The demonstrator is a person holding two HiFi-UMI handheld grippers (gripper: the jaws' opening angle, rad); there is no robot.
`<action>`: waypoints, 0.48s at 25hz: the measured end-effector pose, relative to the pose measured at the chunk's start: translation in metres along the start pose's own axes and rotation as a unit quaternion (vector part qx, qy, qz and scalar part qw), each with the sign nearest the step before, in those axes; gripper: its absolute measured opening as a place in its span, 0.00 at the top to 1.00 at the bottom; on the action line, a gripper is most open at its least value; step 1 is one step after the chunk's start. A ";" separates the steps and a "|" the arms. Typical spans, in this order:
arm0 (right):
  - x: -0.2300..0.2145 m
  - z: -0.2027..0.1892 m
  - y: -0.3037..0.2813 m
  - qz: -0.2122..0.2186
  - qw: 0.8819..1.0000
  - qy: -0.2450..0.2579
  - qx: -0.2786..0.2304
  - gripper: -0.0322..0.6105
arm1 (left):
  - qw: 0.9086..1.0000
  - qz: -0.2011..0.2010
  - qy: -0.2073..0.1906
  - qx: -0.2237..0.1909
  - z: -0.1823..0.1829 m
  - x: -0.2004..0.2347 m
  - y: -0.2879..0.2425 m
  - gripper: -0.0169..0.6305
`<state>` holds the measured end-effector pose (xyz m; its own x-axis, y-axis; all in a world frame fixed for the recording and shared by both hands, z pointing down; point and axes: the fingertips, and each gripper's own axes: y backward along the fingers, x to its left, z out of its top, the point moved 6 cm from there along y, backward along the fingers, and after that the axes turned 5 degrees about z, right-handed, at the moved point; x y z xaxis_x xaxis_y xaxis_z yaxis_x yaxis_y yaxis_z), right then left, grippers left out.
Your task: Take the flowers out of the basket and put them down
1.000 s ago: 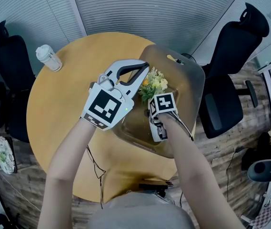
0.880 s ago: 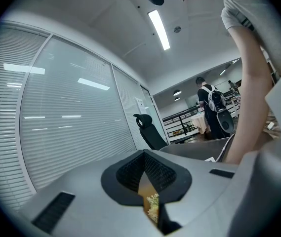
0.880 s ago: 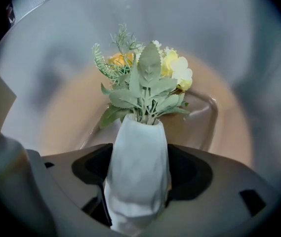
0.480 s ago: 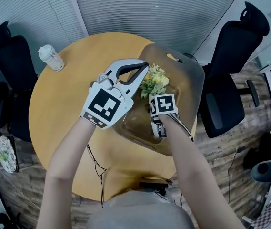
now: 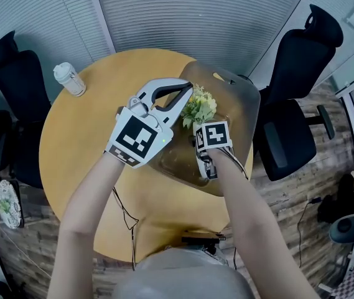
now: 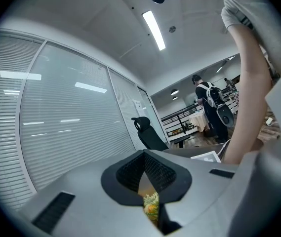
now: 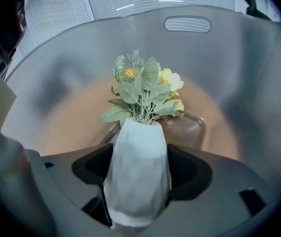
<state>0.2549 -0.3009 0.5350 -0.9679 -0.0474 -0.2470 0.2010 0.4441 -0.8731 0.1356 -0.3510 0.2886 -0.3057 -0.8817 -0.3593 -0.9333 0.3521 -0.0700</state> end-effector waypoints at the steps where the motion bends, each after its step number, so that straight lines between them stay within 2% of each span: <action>1: 0.001 0.000 0.003 0.000 1.000 0.000 -0.005 0.39 | 1.000 0.001 -0.002 -0.001 0.002 -0.001 0.002 0.97; 12: 0.012 0.007 0.031 -0.009 0.998 0.004 -0.069 0.39 | 1.000 0.007 -0.020 -0.007 0.024 -0.007 0.019 0.97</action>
<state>0.2510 -0.2946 0.5023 -0.9722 -0.0503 -0.2286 0.1618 0.5616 -0.8115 0.1251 -0.3304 0.2673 -0.3108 -0.8632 -0.3979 -0.9318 0.3593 -0.0517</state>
